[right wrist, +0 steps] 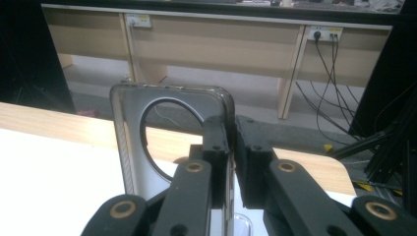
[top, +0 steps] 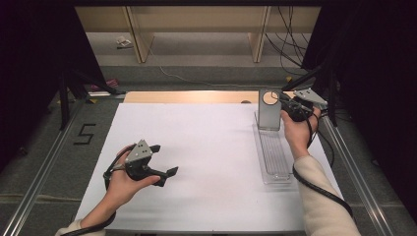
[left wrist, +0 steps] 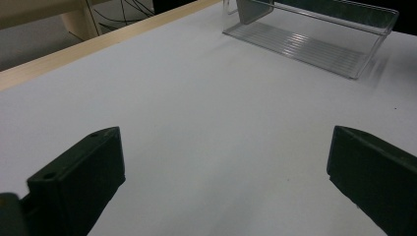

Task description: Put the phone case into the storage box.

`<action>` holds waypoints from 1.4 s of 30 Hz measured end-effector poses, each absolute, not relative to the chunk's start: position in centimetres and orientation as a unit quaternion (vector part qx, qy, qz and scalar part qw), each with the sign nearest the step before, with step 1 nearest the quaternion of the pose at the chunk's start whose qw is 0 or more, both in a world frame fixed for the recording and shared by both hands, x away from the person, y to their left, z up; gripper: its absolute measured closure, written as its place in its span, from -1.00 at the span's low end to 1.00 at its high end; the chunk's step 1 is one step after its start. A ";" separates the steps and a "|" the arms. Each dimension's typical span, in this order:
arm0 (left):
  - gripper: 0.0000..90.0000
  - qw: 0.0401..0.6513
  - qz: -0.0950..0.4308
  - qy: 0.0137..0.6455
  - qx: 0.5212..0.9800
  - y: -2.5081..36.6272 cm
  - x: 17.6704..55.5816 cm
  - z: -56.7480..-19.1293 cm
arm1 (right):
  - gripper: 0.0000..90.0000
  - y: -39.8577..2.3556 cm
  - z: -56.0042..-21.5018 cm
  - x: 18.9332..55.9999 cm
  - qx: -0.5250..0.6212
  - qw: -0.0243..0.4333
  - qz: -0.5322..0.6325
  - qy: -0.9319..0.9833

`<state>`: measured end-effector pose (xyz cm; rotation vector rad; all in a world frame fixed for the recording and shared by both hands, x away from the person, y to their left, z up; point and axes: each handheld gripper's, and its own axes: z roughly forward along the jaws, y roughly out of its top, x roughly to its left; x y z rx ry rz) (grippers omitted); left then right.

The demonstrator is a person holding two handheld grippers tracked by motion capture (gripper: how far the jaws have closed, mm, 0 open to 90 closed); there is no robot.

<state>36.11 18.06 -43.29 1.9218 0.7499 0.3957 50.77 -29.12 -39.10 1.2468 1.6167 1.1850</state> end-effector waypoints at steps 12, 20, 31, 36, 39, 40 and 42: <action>-0.99 0.497 0.163 0.310 0.794 18.1 36.1 -43.3 | 0.87 -29.0 -40.0 51.1 0.497 0.369 0.458 0.638; -0.99 0.497 0.162 0.310 0.794 18.1 36.1 -43.3 | 0.87 -29.2 -40.3 51.2 0.506 0.362 0.460 0.633; -0.99 0.497 0.163 0.309 0.794 18.1 36.1 -43.3 | 0.83 -29.2 -40.5 51.4 0.504 0.363 0.457 0.637; -0.99 0.498 0.163 0.309 0.793 18.1 36.1 -43.3 | 0.82 -29.2 -40.7 51.4 0.505 0.361 0.455 0.639; -0.99 0.498 0.163 0.309 0.794 18.0 36.1 -43.3 | 0.79 -29.2 -40.7 51.5 0.504 0.360 0.452 0.642; -0.99 0.498 0.163 0.309 0.794 18.0 36.1 -43.3 | 0.77 -29.2 -40.8 51.5 0.504 0.359 0.450 0.644; -0.99 0.498 0.163 0.309 0.794 18.0 36.1 -43.3 | 0.74 -29.2 -40.8 51.6 0.504 0.362 0.448 0.644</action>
